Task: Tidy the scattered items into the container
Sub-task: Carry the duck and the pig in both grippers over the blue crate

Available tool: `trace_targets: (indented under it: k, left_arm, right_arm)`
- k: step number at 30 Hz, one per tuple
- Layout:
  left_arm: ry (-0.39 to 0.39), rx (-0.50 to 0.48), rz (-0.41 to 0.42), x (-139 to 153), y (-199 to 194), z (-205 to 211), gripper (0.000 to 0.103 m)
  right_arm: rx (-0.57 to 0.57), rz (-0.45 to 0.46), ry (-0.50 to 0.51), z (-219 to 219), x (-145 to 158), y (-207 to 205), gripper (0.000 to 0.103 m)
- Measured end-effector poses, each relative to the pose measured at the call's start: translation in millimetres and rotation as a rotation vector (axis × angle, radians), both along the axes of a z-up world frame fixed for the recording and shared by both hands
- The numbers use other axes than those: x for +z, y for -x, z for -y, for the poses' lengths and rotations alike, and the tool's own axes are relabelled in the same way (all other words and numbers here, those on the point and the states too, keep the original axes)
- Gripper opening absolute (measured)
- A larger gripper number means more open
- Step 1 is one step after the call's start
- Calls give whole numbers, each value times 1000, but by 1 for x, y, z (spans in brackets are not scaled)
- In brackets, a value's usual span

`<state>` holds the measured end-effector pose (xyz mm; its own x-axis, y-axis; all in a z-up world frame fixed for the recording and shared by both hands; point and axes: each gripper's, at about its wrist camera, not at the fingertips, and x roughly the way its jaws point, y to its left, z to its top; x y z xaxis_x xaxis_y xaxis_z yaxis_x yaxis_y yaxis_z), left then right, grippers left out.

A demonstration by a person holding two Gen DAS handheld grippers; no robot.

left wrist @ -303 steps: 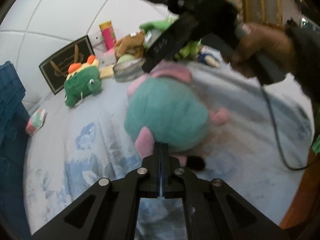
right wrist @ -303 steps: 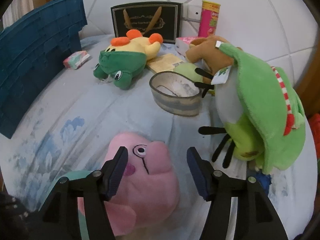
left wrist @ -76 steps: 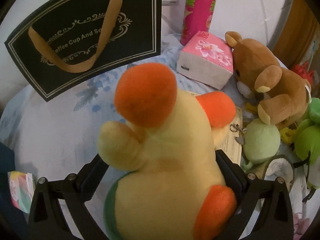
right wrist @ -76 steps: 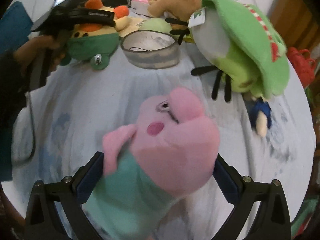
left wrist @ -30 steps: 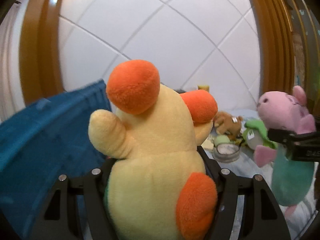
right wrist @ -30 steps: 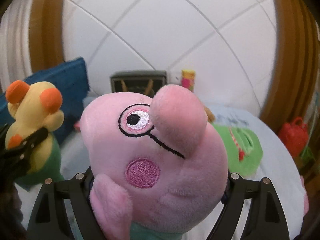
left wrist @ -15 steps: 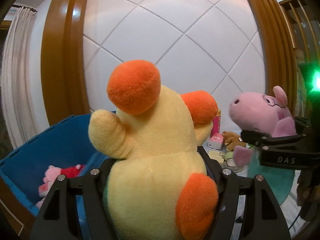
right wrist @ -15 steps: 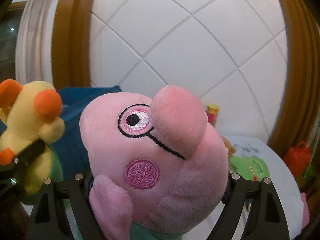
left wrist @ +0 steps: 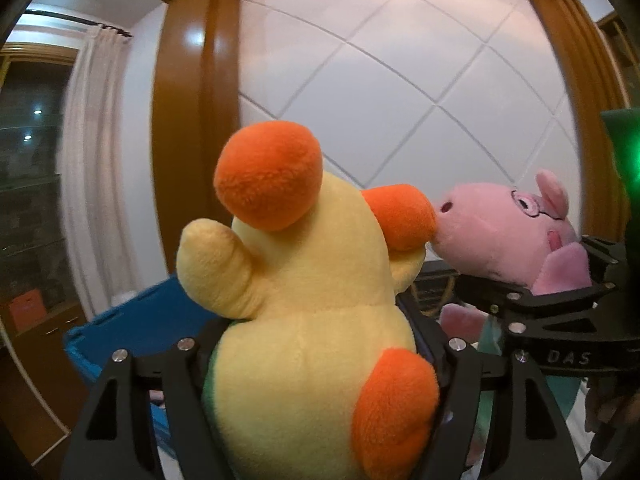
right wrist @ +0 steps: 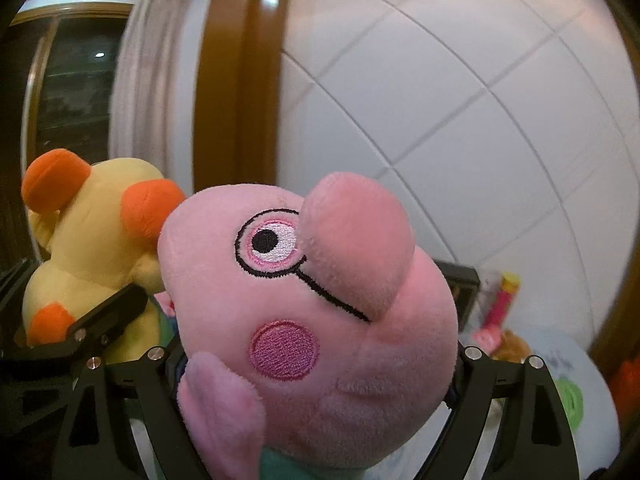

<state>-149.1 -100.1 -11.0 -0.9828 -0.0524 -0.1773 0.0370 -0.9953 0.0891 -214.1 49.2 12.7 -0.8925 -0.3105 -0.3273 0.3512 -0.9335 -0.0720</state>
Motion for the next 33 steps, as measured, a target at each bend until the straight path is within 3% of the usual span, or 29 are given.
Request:
trace_targets:
  k: [9, 17, 24, 33]
  left_arm:
    - [13, 105, 7, 26, 20, 52, 73]
    - [15, 203, 42, 38, 54, 133, 74]
    - [30, 246, 97, 30, 86, 178, 76]
    - [41, 234, 129, 21, 99, 197, 77]
  right_arm:
    - [86, -7, 12, 54, 19, 29, 89]
    - [99, 10, 16, 115, 43, 58, 90]
    - [100, 83, 24, 158, 38, 94, 91]
    - [88, 135, 6, 191, 21, 113, 92]
